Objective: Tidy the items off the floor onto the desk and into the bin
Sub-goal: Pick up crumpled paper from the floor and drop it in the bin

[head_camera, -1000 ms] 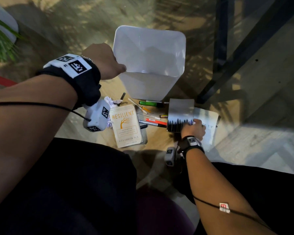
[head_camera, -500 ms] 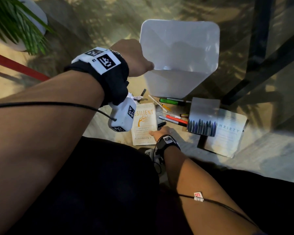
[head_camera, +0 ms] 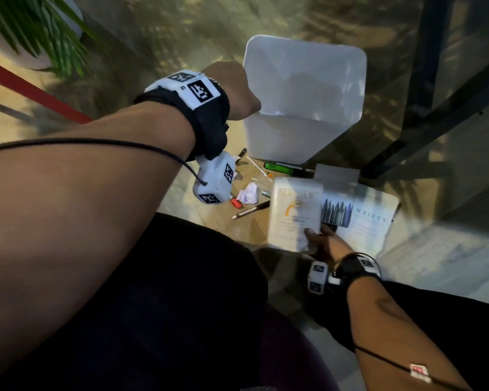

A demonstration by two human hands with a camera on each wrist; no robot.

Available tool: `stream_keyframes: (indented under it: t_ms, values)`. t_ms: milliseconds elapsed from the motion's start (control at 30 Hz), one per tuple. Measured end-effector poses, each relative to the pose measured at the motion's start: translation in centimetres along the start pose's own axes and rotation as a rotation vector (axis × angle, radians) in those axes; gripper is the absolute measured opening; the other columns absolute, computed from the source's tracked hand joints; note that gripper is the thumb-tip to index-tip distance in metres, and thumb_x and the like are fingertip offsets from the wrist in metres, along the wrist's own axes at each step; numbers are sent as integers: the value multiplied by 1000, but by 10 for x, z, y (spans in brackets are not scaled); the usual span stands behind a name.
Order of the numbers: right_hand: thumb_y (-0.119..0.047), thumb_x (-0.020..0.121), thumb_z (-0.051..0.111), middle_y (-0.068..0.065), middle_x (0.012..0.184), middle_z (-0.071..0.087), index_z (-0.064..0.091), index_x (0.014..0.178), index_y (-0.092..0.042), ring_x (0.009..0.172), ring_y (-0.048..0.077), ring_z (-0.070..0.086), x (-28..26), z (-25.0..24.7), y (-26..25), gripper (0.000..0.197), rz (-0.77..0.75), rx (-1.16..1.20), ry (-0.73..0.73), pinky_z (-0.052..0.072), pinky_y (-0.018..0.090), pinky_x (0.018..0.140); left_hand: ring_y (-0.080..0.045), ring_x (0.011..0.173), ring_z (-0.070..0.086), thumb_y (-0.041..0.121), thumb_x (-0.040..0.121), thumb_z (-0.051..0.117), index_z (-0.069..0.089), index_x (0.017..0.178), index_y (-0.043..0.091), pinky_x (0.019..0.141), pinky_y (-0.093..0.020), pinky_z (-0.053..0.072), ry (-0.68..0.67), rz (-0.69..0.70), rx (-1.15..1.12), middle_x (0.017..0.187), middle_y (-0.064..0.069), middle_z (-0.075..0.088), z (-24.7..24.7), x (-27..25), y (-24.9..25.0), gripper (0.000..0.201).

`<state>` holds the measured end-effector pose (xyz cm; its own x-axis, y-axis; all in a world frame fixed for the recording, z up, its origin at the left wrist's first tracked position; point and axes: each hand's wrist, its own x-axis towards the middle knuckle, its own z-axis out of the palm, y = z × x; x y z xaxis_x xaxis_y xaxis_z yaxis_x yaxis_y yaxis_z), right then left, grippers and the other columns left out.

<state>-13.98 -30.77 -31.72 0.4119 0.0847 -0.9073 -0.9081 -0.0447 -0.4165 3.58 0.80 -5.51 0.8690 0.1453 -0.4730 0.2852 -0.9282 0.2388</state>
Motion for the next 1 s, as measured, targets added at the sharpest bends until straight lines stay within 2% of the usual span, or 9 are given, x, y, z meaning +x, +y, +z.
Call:
stream_keyframes:
  t_ms: [133, 233, 300, 400, 467, 567, 700, 867, 1000]
  values:
    - [-9, 105, 55, 12, 103, 72, 63, 113, -20, 84, 31, 73, -5, -22, 5, 16, -8, 81, 188, 63, 51, 80, -20, 57, 47, 38, 88, 63, 52, 67, 14, 50, -30, 33, 4, 10, 6, 67, -3, 51, 0, 1, -1, 33]
    - [-12, 91, 67, 17, 103, 76, 68, 108, -17, 91, 37, 74, 10, -21, 8, 17, 11, -27, 337, 62, 58, 80, -20, 58, 48, 40, 88, 63, 53, 68, 14, 51, -30, 33, -4, 13, 11, 68, -3, 52, 0, 3, -2, 34]
    - [-15, 87, 70, 18, 103, 76, 68, 113, -9, 90, 37, 75, 33, -19, 15, 26, 18, -184, 408, 63, 57, 79, -20, 59, 49, 40, 88, 63, 54, 69, 14, 51, -30, 34, -5, 12, 7, 69, -3, 53, 1, 4, -3, 33]
    - [-28, 94, 64, 21, 129, 62, 54, 131, -11, 111, 42, 65, 23, 16, -6, 42, 37, -661, 709, 56, 53, 96, -18, 58, 48, 40, 88, 63, 53, 69, 15, 50, -29, 33, -4, 13, 7, 69, -2, 53, 1, 5, -4, 33]
    - [-26, 91, 68, 14, 126, 60, 54, 126, -19, 110, 37, 64, 6, 54, -25, 38, -147, -807, 821, 52, 49, 97, -18, 59, 48, 40, 88, 63, 54, 70, 15, 51, -29, 33, -12, 14, 2, 69, -1, 53, 1, 6, -5, 32]
    - [-20, 93, 68, 11, 123, 64, 63, 120, -15, 112, 31, 65, 6, 117, -40, 28, -429, -869, 398, 51, 38, 97, -18, 59, 50, 42, 86, 64, 55, 68, 16, 51, -29, 34, -12, 18, -1, 69, -1, 54, 2, 7, -7, 33]
    - [-20, 96, 61, 12, 144, 52, 65, 132, -27, 128, 34, 57, 31, 177, -53, 37, -430, -1001, 73, 47, 40, 110, -18, 58, 47, 49, 87, 64, 50, 66, 17, 51, -30, 32, -40, 31, 21, 66, 0, 50, 2, 3, -4, 41]
    - [-15, 102, 52, 15, 163, 25, 62, 138, -17, 142, 37, 43, 60, 191, -50, 37, -412, -1197, 18, 40, 43, 117, -17, 59, 46, 55, 91, 59, 50, 68, 18, 52, -30, 31, -97, 42, 45, 69, 0, 51, 1, 4, 1, 44]
    - [-16, 96, 64, 11, 153, 44, 66, 132, -20, 133, 34, 55, 53, 177, -44, 36, -463, -1102, 166, 46, 39, 106, -17, 59, 45, 45, 93, 59, 50, 68, 17, 51, -31, 31, -83, 36, 49, 70, 0, 50, -1, 6, 2, 38]
